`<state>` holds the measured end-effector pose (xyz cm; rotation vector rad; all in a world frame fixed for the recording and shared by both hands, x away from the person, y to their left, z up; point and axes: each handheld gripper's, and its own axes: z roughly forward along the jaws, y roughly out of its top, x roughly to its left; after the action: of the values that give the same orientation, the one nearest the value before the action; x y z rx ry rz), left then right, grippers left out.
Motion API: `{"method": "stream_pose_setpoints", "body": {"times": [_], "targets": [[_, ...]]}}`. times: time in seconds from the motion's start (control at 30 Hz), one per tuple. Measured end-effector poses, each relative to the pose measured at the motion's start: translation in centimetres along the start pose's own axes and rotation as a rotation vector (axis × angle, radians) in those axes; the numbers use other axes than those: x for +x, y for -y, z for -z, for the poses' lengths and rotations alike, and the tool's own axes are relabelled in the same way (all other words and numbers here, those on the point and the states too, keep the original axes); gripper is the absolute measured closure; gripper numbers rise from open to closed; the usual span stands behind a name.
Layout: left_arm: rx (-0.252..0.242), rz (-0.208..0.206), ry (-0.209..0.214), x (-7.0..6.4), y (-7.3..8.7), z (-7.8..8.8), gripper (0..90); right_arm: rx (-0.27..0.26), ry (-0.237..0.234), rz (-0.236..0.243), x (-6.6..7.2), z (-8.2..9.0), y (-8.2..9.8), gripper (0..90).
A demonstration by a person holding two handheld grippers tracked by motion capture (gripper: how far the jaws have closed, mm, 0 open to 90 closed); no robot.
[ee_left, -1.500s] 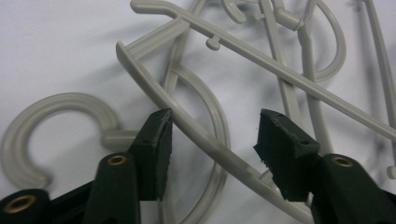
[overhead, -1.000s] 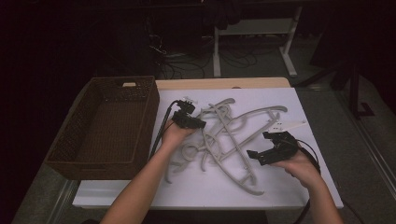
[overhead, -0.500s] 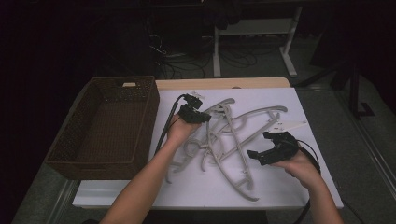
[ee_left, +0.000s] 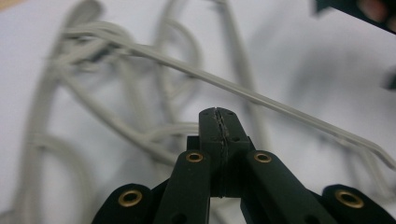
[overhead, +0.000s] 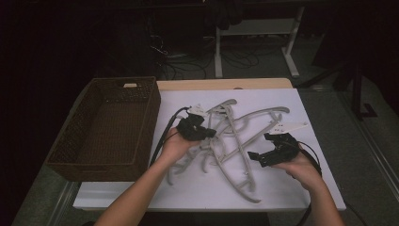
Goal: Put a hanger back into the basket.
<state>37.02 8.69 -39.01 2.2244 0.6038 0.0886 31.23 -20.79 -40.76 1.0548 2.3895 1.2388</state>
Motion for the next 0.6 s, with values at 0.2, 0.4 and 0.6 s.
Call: {"method": "stream_pose_setpoints", "body": {"times": [0.2,0.4,0.6], "targets": [[0.022,-0.083,0.085,-4.6,1.1,-1.4,90.0,-0.009,0.004,-0.005,-0.1,0.1,0.1,1.9],[0.073,-0.153,0.137,-8.5,2.1,-3.7,90.0,-0.012,0.007,-0.007,-0.2,0.2,0.2,1.8],[0.135,-0.181,0.156,-10.0,3.1,-5.6,90.0,-0.016,0.009,-0.015,-0.5,0.3,0.3,1.9]]}}
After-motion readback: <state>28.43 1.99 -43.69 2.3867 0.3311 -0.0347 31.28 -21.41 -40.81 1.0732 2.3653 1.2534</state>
